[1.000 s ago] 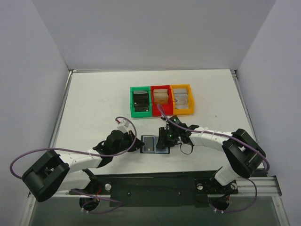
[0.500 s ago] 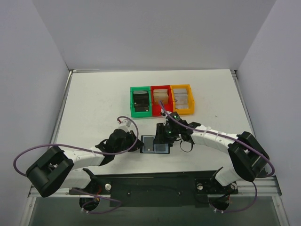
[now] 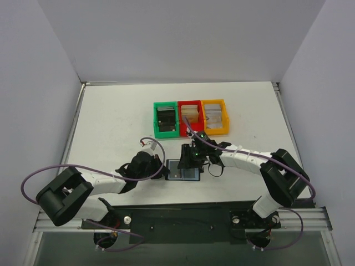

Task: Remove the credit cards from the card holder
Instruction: Remove the credit card from the card holder.

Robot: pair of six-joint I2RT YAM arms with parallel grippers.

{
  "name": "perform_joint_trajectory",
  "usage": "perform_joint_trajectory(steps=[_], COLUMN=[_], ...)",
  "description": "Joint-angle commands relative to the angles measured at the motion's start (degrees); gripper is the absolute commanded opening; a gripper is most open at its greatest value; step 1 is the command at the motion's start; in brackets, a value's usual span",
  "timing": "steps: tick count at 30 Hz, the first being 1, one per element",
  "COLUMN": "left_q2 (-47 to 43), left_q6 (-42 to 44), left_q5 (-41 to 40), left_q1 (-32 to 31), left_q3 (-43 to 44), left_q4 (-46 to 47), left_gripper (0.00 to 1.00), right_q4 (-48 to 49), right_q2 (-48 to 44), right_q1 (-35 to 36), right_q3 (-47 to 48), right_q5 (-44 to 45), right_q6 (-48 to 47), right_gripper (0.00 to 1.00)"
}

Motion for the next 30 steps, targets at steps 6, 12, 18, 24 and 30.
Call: perform_joint_trajectory(steps=[6,12,18,24,30], left_q2=[1.5,2.3,3.1,4.1,5.1], left_q6=[0.7,0.3,0.1,0.0,-0.2], left_q5=[-0.8,-0.7,-0.6,-0.6,-1.1], left_q1=[-0.4,-0.6,-1.0,-1.2,-1.6], left_q3=[1.9,1.6,1.5,1.4,0.8], left_q4=[2.1,3.0,3.9,4.5,5.1], left_gripper=[0.09,0.09,0.09,0.09,0.09], right_q4=[2.8,3.6,4.5,4.5,5.2], right_q2=[1.9,2.5,3.2,3.5,3.6], right_q1=[0.4,0.5,0.4,0.3,0.1], right_q3=[1.2,1.3,0.9,0.7,-0.4], right_q5=[-1.7,-2.0,-2.5,-2.1,-1.2], right_q6=[1.5,2.1,2.7,2.8,3.4], right_gripper=[0.39,0.39,0.39,0.39,0.40])
